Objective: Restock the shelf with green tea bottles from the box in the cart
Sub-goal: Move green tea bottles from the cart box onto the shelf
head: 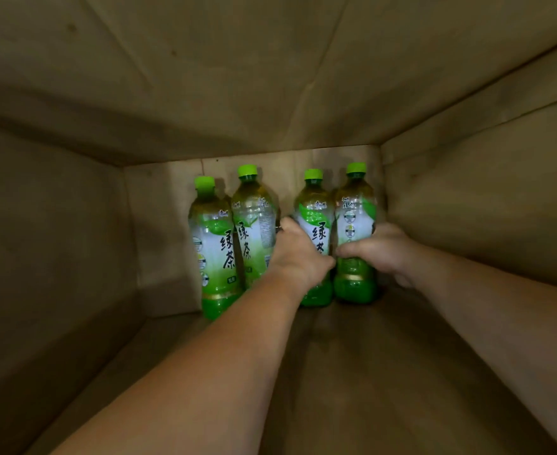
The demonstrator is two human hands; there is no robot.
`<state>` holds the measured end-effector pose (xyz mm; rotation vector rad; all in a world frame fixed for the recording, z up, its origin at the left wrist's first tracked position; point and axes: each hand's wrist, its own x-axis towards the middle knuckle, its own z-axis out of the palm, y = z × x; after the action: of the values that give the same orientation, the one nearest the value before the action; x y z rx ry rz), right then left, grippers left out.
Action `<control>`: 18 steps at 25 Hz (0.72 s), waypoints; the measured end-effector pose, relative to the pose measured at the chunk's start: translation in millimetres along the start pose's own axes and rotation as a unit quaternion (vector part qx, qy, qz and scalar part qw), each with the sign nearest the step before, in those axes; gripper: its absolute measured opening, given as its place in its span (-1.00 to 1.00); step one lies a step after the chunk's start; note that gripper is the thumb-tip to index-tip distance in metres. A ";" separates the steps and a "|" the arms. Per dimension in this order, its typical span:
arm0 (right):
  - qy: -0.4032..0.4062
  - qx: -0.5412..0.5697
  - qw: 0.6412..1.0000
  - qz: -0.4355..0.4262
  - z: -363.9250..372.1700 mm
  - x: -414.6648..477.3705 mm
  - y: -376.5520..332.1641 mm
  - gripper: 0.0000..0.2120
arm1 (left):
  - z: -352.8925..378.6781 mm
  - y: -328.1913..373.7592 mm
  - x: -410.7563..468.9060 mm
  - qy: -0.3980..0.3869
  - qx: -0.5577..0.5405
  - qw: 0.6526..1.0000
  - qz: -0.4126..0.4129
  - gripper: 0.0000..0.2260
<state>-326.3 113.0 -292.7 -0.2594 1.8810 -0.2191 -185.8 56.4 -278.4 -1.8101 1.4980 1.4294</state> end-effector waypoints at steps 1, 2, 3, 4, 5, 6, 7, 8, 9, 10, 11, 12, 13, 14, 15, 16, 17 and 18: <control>0.002 0.004 1.000 0.001 -2.8 -0.6 -0.7 -0.64 | 1.2 2.3 2.5 -0.009 -0.013 1.000 -0.007 -0.22; 0.005 0.000 1.000 0.000 -5.9 -1.3 -0.5 -0.67 | 1.4 4.1 4.5 -0.018 -0.034 0.999 -0.019 -0.20; 0.007 0.000 1.000 -0.001 -8.8 -2.3 0.6 -0.70 | 1.5 5.6 6.0 -0.028 -0.062 0.997 -0.030 -0.20; 0.007 0.005 1.000 -0.002 -11.0 -3.9 1.5 -0.71 | 0.6 6.5 6.8 -0.036 -0.088 0.995 -0.036 -0.20; 0.006 0.015 1.000 -0.002 -12.5 -6.2 2.7 -0.71 | -0.6 5.9 7.1 -0.043 -0.110 0.992 -0.035 -0.23; 0.005 0.025 1.000 0.000 -13.7 -8.6 4.1 -0.70 | -2.6 5.1 6.6 -0.049 -0.129 0.990 -0.028 -0.28; 0.007 0.032 0.999 0.001 -14.8 -10.9 5.1 -0.68 | -5.3 4.3 5.5 -0.058 -0.150 0.987 -0.020 -0.34; 0.014 0.037 0.999 0.001 -16.3 -13.9 6.0 -0.66 | -8.2 3.5 3.4 -0.072 -0.169 0.983 -0.011 -0.39; 0.023 0.041 0.999 -0.001 -18.1 -16.8 6.3 -0.63 | -10.9 2.7 1.6 -0.087 -0.181 0.980 -0.003 -0.42; 0.027 0.051 0.998 -0.004 -20.0 -19.2 6.0 -0.61 | -13.6 1.8 -0.7 -0.101 -0.186 0.977 0.004 -0.44; 0.022 0.067 0.997 -0.008 -21.6 -21.2 5.3 -0.60 | -15.5 1.0 -2.5 -0.114 -0.185 0.976 0.010 -0.47; 0.013 0.079 0.997 -0.015 -23.1 -22.7 5.2 -0.60 | -17.3 0.2 -4.9 -0.125 -0.183 0.975 0.015 -0.52; 0.005 0.085 0.996 -0.022 -24.5 -24.0 4.5 -0.61 | -19.2 -0.1 -7.6 -0.135 -0.183 0.974 0.021 -0.60; -0.002 0.086 0.996 -0.025 -26.2 -25.4 3.5 -0.61 | -20.9 0.0 -10.7 -0.142 -0.187 0.972 0.025 -0.68; -0.008 0.084 0.996 -0.023 -28.4 -27.3 2.2 -0.60 | -22.3 -0.4 -13.6 -0.142 -0.191 0.971 0.030 -0.73; -0.014 0.085 0.996 -0.017 -30.3 -29.2 0.1 -0.59 | -24.0 -0.9 -17.0 -0.136 -0.193 0.971 0.035 -0.76; -0.021 0.083 0.996 -0.013 -32.4 -32.9 -1.9 -0.60 | -25.0 -1.7 -20.5 -0.127 -0.195 0.972 0.039 -0.75; -0.021 0.074 0.997 -0.018 -34.5 -37.2 -3.7 -0.60 | -26.5 -2.5 -24.9 -0.117 -0.196 0.973 0.041 -0.72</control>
<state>-347.2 120.9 -247.1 -0.1962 1.8091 -0.3728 -169.4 48.5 -246.8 -1.7241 1.2494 2.0181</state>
